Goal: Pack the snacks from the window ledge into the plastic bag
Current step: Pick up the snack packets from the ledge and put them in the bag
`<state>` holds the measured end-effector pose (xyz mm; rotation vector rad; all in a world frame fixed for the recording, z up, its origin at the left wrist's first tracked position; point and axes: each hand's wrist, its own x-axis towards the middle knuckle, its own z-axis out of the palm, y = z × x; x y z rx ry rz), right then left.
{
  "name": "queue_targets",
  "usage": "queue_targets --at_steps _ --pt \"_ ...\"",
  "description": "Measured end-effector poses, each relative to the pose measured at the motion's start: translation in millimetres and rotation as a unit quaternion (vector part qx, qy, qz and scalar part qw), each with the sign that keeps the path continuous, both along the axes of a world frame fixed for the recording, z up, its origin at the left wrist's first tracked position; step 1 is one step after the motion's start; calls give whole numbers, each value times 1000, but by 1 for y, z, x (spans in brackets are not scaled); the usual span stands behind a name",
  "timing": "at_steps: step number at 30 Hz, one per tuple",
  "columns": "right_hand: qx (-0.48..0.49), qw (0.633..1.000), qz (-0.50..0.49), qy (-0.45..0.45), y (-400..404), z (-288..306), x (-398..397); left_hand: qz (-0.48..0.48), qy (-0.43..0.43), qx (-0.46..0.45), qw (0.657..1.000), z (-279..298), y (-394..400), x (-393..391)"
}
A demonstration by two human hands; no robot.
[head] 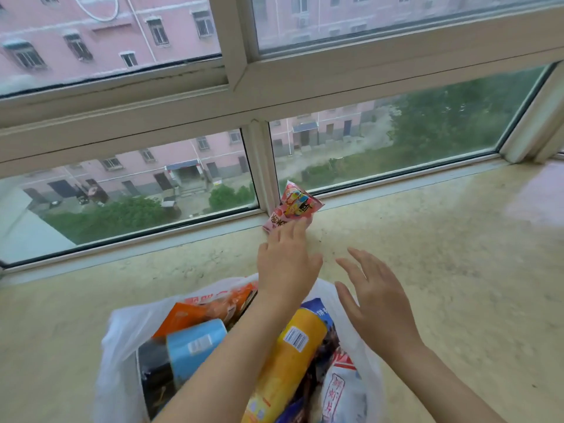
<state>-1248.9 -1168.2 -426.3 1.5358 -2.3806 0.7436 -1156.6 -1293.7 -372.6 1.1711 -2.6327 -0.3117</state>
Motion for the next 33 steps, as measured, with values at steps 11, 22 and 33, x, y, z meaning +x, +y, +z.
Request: queue_targets --at_steps 11,22,33 --pt "68 997 -9 -16 -44 -68 -61 121 -54 142 981 -110 -152 -104" --pt "120 990 49 -50 -90 -150 -60 118 -63 129 983 -177 -198 -116" --pt "167 976 124 -56 -130 -181 -46 128 -17 114 985 -184 -192 -108"
